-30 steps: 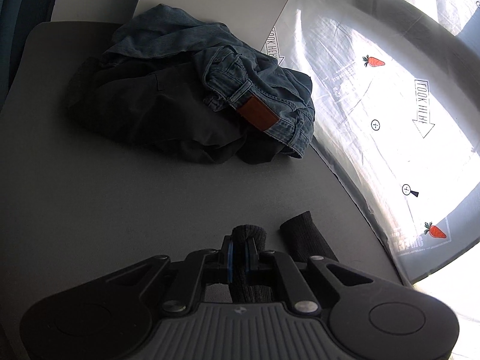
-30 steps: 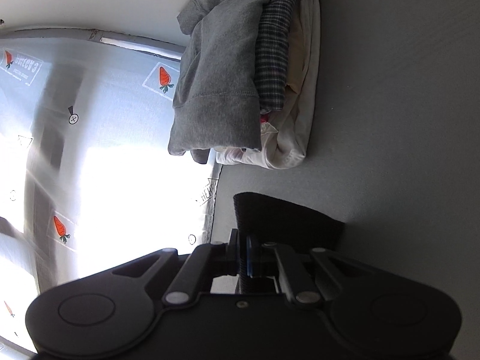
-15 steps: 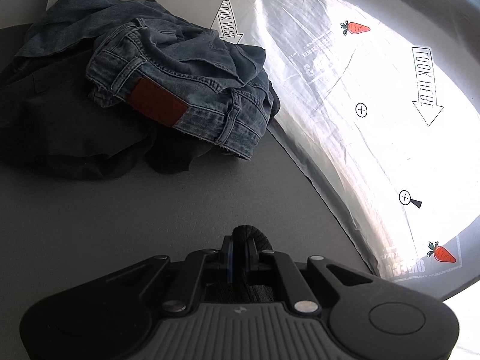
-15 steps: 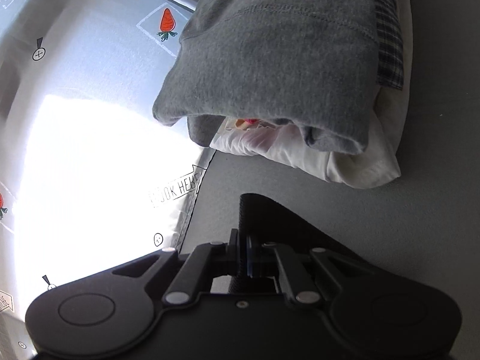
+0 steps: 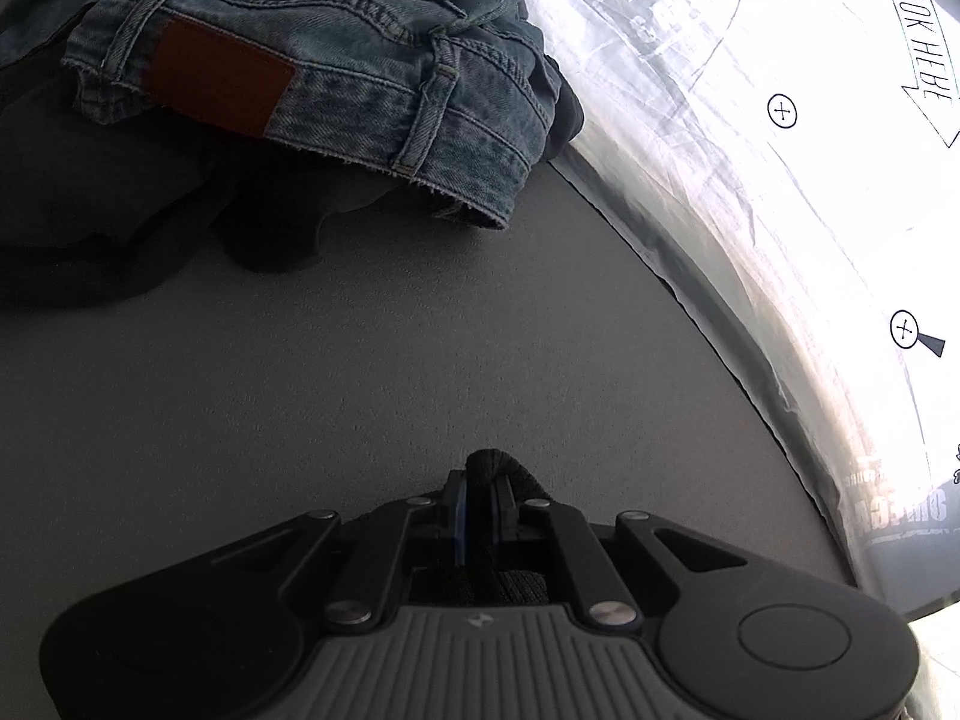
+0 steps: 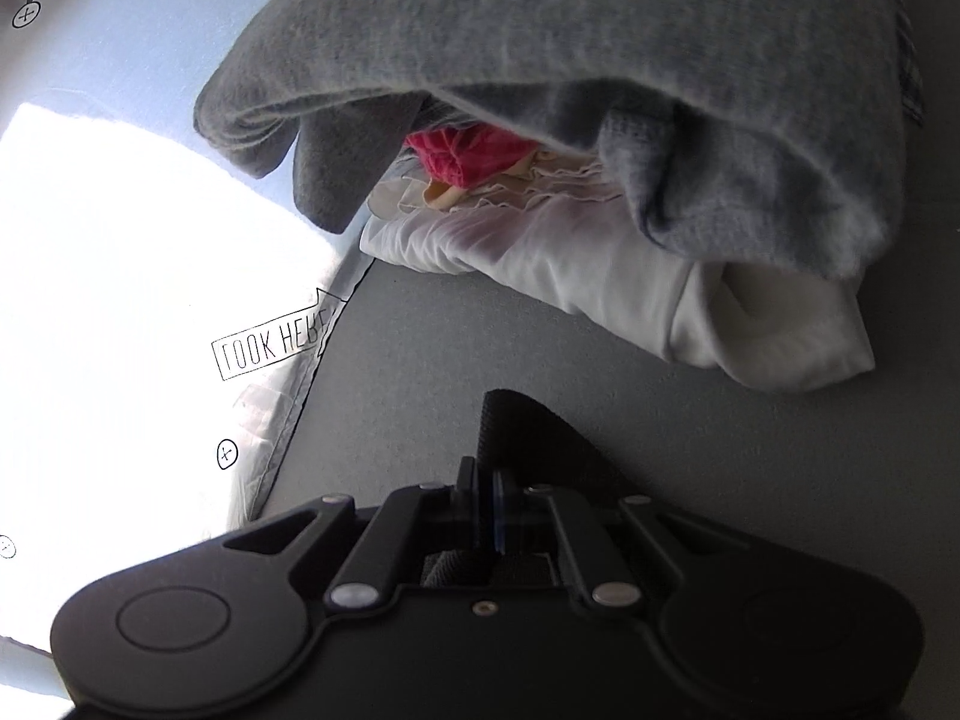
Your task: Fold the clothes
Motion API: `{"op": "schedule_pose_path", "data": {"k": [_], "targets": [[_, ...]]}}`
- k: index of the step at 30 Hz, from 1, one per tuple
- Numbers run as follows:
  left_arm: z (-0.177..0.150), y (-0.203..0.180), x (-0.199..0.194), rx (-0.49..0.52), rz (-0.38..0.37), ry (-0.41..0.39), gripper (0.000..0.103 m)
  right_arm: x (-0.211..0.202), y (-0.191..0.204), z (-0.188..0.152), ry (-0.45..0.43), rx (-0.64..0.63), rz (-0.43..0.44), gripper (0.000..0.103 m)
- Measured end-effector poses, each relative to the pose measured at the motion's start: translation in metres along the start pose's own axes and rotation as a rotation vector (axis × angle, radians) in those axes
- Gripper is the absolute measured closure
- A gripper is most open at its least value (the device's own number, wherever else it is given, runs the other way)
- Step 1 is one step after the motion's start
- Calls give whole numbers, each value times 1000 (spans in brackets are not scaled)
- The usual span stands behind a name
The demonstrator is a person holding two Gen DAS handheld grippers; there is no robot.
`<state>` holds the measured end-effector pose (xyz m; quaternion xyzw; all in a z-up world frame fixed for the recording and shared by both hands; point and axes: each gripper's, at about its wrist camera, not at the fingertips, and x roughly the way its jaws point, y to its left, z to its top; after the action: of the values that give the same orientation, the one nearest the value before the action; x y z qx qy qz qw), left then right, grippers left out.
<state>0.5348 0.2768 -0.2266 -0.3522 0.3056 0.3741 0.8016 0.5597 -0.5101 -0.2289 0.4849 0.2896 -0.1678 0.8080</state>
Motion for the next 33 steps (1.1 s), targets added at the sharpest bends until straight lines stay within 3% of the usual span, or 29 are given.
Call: {"op": "schedule_pose_path", "data": {"k": [1,3,5,7,10,12,14,17,20,23,25,29,33], "targets": [[0,-4,-1,43,10,3,90,0,1,0,2,-15,-3,96],[0,-11,-10,123,12,0,90,-4,10,0,17,-79,-4,80],[-2,-16,-26,170,-12,-17,86,-13,26,-5,1,-216,-30,55],[-6,-20,-43,207,-44,-38,79,-22,45,-16,10,-394,-68,53],[-24,-29,-73,290,-91,-55,78,-40,68,-48,-8,-666,-110,49],[-48,-41,-92,376,-127,-47,78,-51,75,-70,-19,-818,-91,50],[-81,-55,-108,483,-189,-14,78,-61,87,-98,10,-946,-16,76],[-129,-76,-125,632,-272,48,77,-57,102,-142,94,-1059,83,86],[-172,-96,-134,746,-336,125,76,-62,107,-178,153,-1150,116,86],[-201,-109,-138,836,-366,163,71,-55,104,-206,186,-1211,79,82],[-217,-117,-139,898,-377,167,62,-56,101,-212,162,-1231,72,81],[-234,-127,-133,942,-385,184,57,-50,105,-211,165,-1266,67,80],[-242,-133,-124,985,-386,178,53,-41,107,-197,197,-1188,91,74]]}}
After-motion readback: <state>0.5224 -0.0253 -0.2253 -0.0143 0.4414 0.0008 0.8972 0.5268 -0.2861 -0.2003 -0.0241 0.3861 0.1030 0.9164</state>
